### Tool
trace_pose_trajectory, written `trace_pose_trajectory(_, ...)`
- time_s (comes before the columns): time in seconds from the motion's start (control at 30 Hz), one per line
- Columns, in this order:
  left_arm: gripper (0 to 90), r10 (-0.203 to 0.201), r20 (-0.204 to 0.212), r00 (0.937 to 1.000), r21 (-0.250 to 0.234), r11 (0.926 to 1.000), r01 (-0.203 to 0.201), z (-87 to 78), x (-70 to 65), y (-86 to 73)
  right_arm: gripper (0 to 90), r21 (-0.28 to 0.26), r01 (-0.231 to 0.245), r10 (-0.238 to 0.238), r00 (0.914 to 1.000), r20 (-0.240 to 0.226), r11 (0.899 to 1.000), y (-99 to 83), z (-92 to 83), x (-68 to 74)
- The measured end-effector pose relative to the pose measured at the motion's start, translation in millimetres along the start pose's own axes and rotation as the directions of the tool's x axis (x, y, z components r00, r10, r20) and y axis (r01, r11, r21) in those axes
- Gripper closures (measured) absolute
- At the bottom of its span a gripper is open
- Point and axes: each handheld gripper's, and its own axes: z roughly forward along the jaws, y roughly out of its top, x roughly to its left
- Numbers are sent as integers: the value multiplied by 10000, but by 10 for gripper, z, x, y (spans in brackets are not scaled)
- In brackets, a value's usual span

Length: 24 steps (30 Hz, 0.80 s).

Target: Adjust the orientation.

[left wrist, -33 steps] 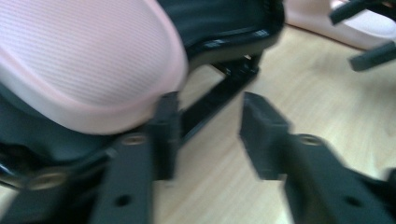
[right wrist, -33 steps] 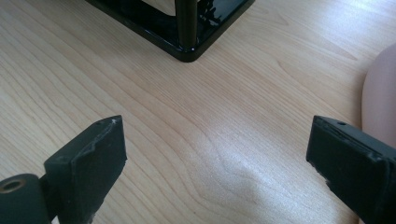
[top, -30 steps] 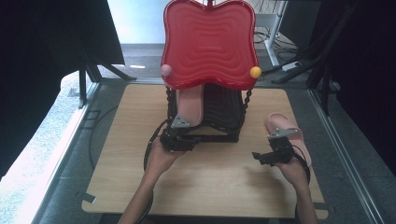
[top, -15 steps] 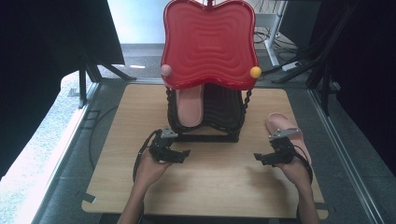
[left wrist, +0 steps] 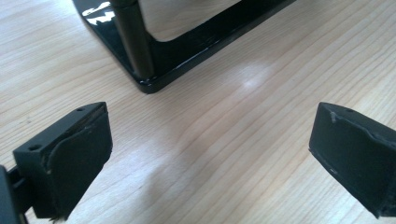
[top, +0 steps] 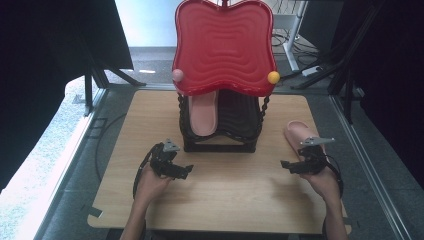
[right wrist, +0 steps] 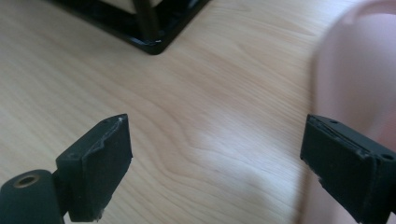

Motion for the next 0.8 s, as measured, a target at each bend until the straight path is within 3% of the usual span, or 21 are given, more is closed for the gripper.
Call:
trace_pose_trajectory(0.23, 0, -306, 37, 9995, 24, 9995, 306, 1, 130, -77, 123, -64, -612, 615, 9959, 671, 9981, -37, -76, -188)
trace_pose_trajectory(0.47, 0, -298, -35, 9995, 25, 9996, 298, -21, 204, -110, 137, 318, -576, 527, 9892, 1370, 9978, -2, -27, -344)
trace_pose_trajectory(0.63, 0, -387, -50, 9992, -80, 9992, 386, -61, 237, -117, 178, 202, -915, 870, 9824, 1652, 9956, 57, 67, -458)
trace_pose_trajectory(0.73, 0, -414, -43, 9991, -143, 9990, 413, -78, 243, -120, 270, 323, -1313, 1233, 9753, 1831, 9908, 75, 158, -550)
trace_pose_trajectory(0.8, 0, -434, -23, 9991, -169, 9989, 433, -82, 248, -119, 361, 175, -1348, 1303, 9785, 1598, 9907, 89, 197, -585)
